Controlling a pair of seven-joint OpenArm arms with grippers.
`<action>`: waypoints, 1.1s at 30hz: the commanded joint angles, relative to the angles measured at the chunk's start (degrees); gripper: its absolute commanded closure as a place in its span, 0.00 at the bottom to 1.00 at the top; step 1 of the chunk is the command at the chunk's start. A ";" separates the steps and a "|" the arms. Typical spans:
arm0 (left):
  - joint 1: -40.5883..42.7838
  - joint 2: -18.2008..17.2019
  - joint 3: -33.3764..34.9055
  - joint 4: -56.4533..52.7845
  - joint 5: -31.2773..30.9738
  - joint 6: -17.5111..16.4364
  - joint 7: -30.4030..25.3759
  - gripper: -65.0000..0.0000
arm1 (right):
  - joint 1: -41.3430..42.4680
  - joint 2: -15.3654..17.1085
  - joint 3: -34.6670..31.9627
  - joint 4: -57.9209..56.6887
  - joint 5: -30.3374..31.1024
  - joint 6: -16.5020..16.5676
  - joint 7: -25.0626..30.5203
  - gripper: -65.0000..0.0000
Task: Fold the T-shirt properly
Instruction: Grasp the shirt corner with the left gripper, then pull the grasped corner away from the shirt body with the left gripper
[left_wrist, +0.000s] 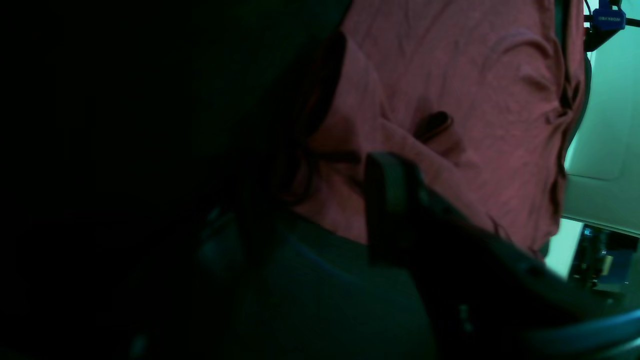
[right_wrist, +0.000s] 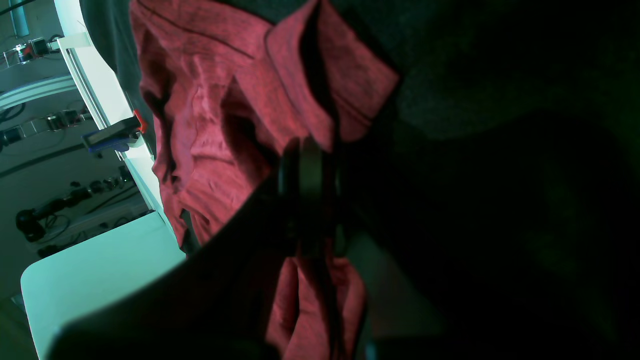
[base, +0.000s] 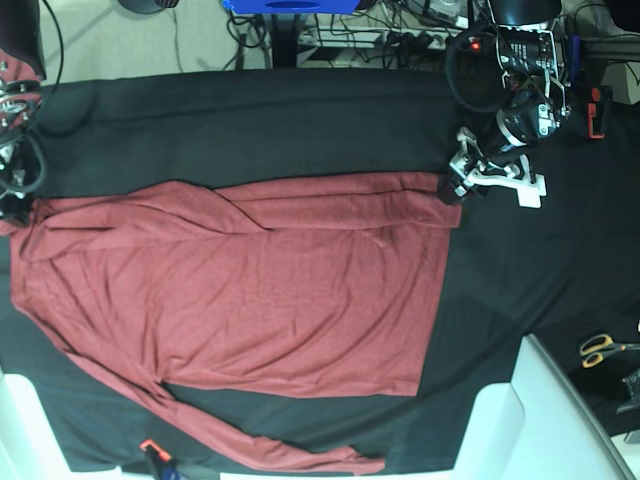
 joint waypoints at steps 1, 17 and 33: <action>0.35 -0.58 0.10 0.21 1.26 1.22 0.65 0.68 | 1.04 1.35 0.08 0.89 0.56 0.62 0.03 0.99; 0.18 -0.14 0.19 0.12 1.09 1.22 0.91 1.00 | 0.77 1.35 0.08 0.80 0.56 0.62 0.03 0.99; 0.88 -2.60 -7.19 7.42 0.82 1.22 8.83 1.00 | -0.37 0.91 0.17 13.19 0.56 0.70 -8.59 0.99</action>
